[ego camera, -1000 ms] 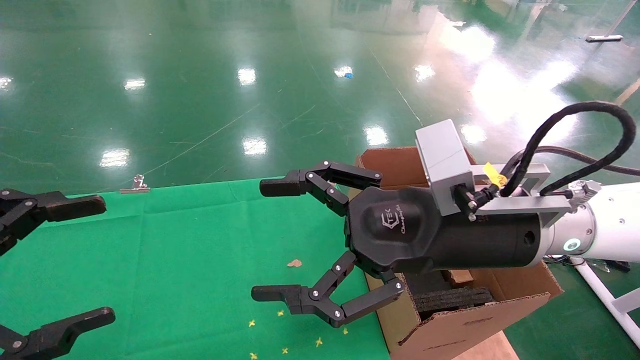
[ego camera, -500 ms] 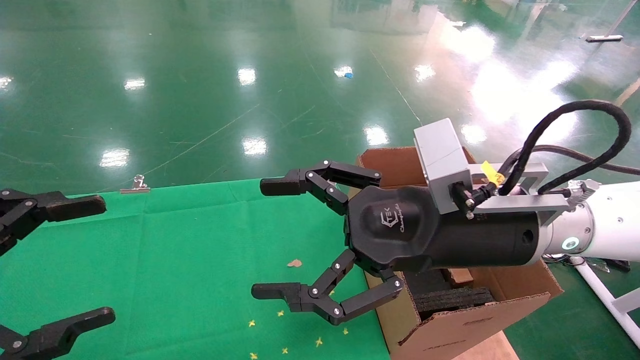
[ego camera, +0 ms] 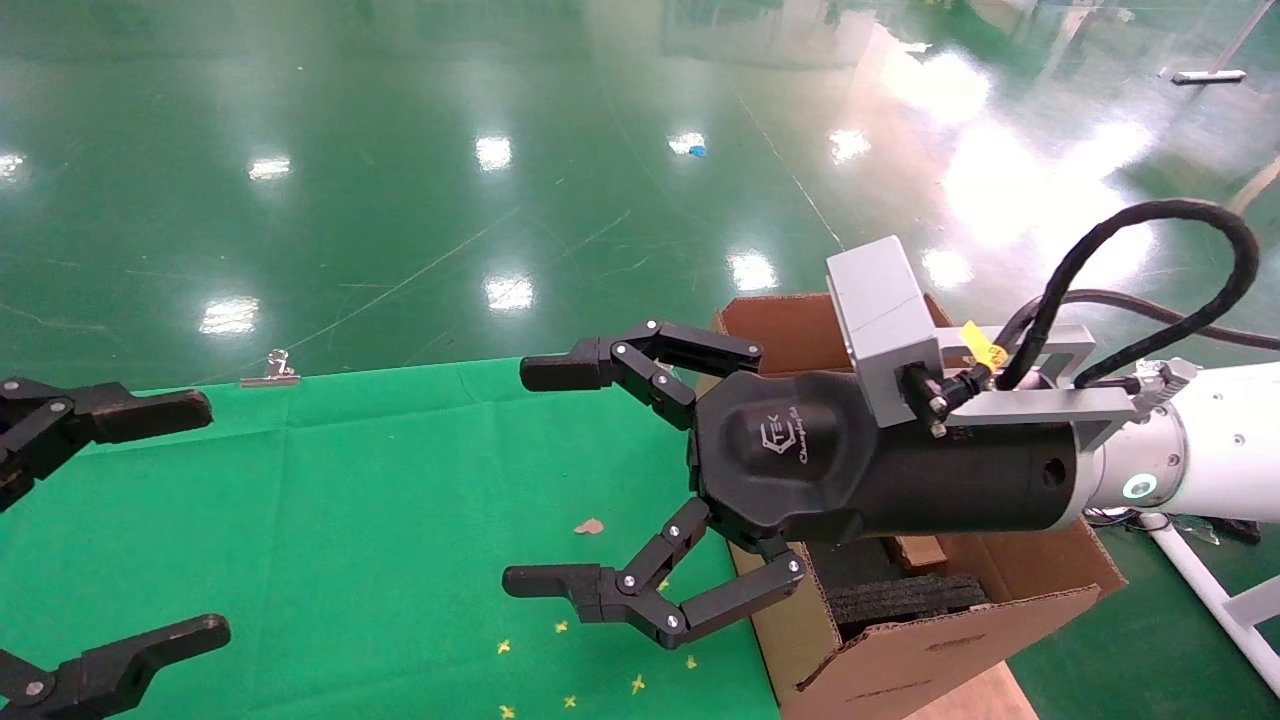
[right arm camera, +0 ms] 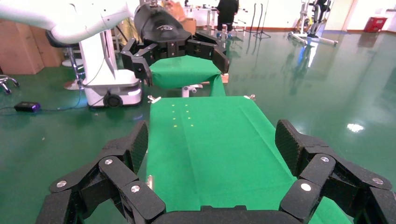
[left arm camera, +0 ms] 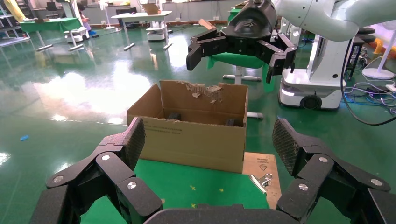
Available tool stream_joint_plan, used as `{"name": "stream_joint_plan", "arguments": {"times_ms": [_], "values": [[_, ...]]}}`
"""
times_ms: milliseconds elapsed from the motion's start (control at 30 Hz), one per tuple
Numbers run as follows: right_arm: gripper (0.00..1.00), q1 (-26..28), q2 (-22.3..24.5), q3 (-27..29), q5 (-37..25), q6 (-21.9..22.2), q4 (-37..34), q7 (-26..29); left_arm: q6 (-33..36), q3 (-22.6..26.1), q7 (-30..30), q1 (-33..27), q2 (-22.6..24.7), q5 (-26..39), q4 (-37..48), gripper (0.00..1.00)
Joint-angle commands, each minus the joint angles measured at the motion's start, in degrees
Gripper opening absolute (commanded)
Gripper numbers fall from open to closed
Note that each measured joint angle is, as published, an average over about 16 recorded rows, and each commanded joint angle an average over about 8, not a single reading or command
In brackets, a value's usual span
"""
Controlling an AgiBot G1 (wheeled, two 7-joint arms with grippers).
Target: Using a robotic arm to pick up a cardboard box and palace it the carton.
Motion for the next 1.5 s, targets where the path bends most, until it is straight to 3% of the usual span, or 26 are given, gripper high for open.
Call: {"name": "stream_joint_plan", "arguments": {"times_ms": [33,1500], "values": [[1.0,0.0,0.0,0.0,0.0,0.0,0.0,0.0,0.0,0.0,0.0,0.0,0.0,0.0,0.0,1.0],[1.0,0.1,0.0,-0.1,0.0,0.0,-0.1,0.0,0.0,0.0,0.0,0.0,0.0,0.0,0.0,1.0]]}}
